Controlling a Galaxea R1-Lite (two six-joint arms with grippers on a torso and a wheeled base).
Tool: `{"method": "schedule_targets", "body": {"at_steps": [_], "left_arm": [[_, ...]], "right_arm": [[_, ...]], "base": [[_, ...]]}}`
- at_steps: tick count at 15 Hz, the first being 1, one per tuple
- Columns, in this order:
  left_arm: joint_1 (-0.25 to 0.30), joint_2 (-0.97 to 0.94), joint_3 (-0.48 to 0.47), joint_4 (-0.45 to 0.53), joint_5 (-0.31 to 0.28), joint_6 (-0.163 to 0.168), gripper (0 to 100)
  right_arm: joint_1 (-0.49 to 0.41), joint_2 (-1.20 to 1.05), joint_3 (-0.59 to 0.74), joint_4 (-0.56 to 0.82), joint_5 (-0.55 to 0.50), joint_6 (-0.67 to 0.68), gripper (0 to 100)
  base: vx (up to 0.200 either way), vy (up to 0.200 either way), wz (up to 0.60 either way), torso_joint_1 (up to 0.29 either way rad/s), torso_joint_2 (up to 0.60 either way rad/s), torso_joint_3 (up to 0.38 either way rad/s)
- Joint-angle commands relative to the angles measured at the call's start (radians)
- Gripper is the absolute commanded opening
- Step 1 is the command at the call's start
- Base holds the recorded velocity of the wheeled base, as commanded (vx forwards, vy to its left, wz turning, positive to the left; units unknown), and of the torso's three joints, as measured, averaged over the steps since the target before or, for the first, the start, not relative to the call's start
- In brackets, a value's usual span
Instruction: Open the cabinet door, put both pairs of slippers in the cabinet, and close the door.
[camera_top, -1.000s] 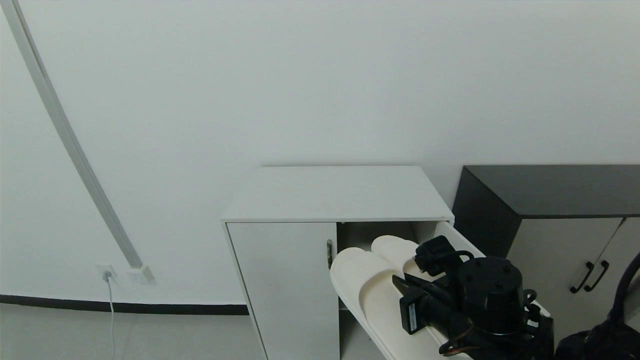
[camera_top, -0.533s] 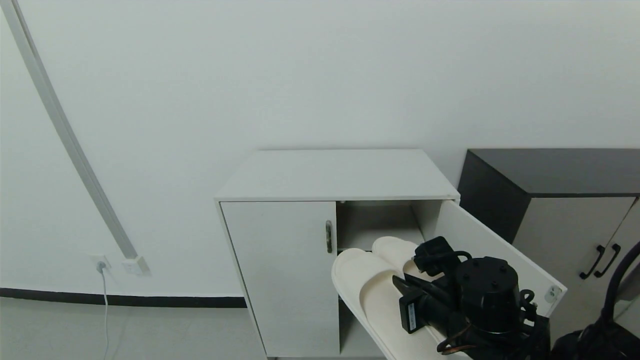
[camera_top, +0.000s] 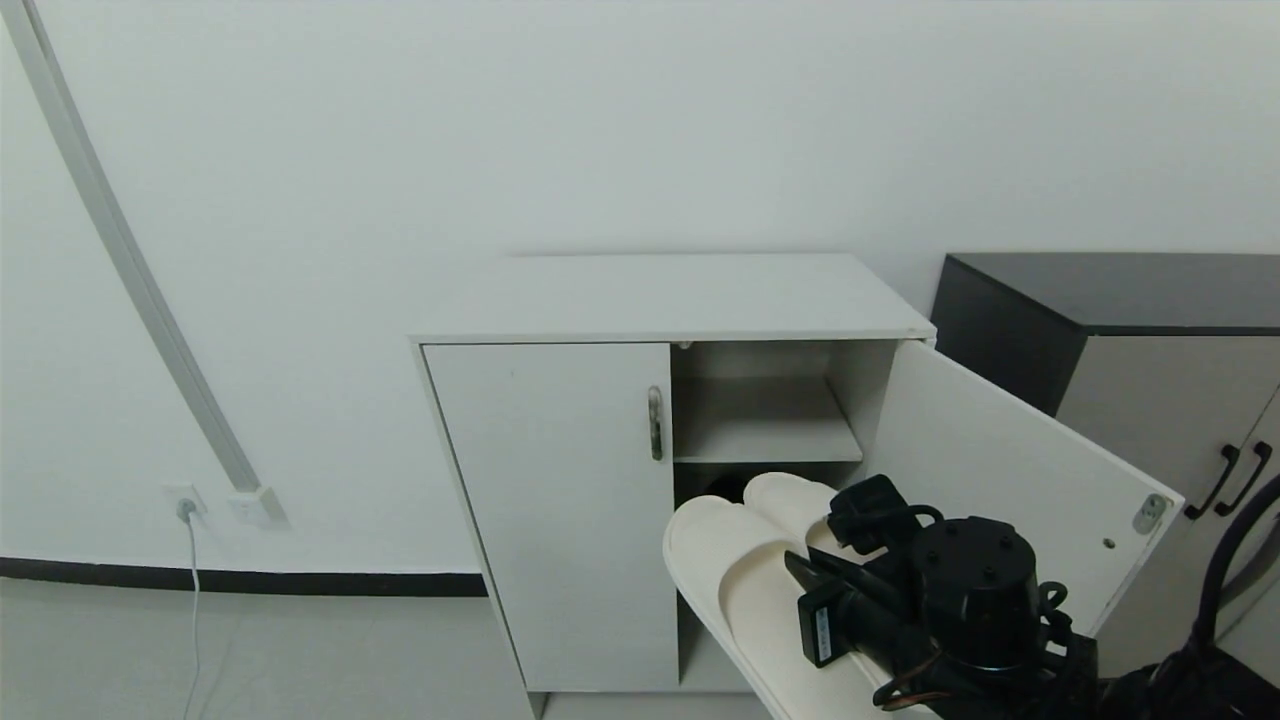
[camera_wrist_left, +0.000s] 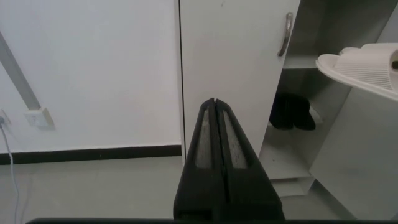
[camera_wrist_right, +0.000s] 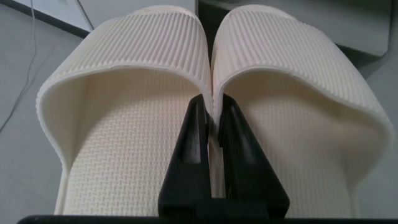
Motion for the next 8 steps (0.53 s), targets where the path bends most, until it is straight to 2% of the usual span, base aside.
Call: {"method": "schedule_targets", "body": {"at_steps": [1, 8], "left_arm": [[0.000, 0.001, 0.000, 0.000, 0.000, 0.000, 0], [0.000, 0.001, 0.000, 0.000, 0.000, 0.003, 0]], "right_arm": [[-0.004, 0.004, 0.007, -0.001, -0.001, 0.001, 0], [-0.007, 0.053, 0.019, -0.048, -0.001, -0.001, 0]], "base": [[0.000, 0.000, 0.00, -0.173, 0.49, 0.315], [0.000, 0.000, 0.00, -0.137, 0.47, 0.336]]}}
